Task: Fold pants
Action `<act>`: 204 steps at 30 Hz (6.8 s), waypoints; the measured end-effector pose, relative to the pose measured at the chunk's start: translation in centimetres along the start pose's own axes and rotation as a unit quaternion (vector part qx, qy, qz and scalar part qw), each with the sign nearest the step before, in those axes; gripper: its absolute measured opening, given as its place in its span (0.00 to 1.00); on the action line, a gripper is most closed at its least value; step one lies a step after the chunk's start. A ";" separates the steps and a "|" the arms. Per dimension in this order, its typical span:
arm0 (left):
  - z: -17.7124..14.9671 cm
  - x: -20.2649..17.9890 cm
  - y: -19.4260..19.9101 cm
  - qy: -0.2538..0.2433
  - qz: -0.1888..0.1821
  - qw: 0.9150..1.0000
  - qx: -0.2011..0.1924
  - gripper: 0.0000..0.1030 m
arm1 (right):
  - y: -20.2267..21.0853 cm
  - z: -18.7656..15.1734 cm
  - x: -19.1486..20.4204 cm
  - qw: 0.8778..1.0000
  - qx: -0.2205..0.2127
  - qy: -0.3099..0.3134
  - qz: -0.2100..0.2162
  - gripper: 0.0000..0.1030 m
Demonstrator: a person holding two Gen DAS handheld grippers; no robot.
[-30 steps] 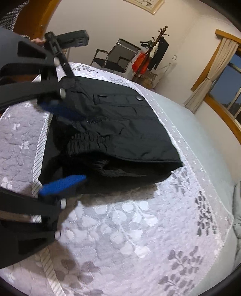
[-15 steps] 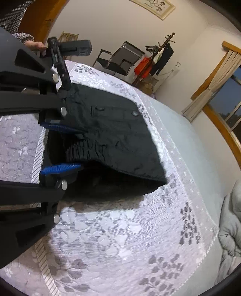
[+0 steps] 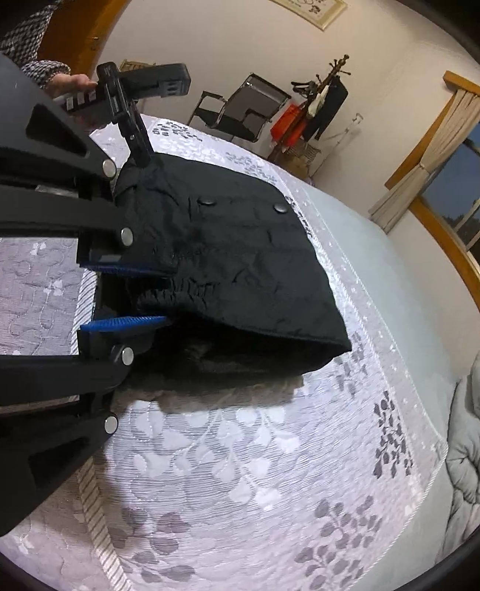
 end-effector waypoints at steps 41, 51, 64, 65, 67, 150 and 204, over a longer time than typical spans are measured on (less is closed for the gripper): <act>-0.2 1.4 -0.8 0.050 -0.018 0.998 0.015 0.96 | -0.3 -0.2 0.9 0.998 0.012 0.031 -0.053 0.40; 1.2 3.1 -0.8 0.050 -0.064 0.996 0.031 0.96 | -0.4 -0.4 0.5 0.998 0.015 0.026 -0.049 0.48; 6.9 6.9 -4.1 0.080 -0.184 0.975 0.092 0.96 | 1.1 2.9 -1.2 1.000 0.012 -0.021 0.008 0.81; 7.1 6.8 -4.5 0.076 -0.189 0.974 0.096 0.96 | 1.0 3.3 -1.4 1.000 0.016 -0.023 0.014 0.81; 7.3 6.8 -5.5 0.077 -0.202 0.970 0.112 0.96 | 0.6 4.0 -2.2 0.999 0.018 -0.036 0.023 0.82; 7.0 0.6 -9.6 0.033 -0.258 0.957 0.126 0.36 | -6.4 5.1 -0.1 0.997 0.048 0.039 0.042 0.44; 12.0 2.6 -4.0 -0.023 0.048 0.997 -0.059 0.92 | -5.8 9.0 0.3 0.977 -0.050 0.059 -0.197 0.87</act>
Point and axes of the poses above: each gripper's, at about its wrist camera, not at the fingertips, and y roughly against the way its jaws point, x to its left, z to its top, the point moved 1 cm from there along -y, roughly the way its jaws point, and after that the axes turned 6 degrees about z, right-handed, at the moved point
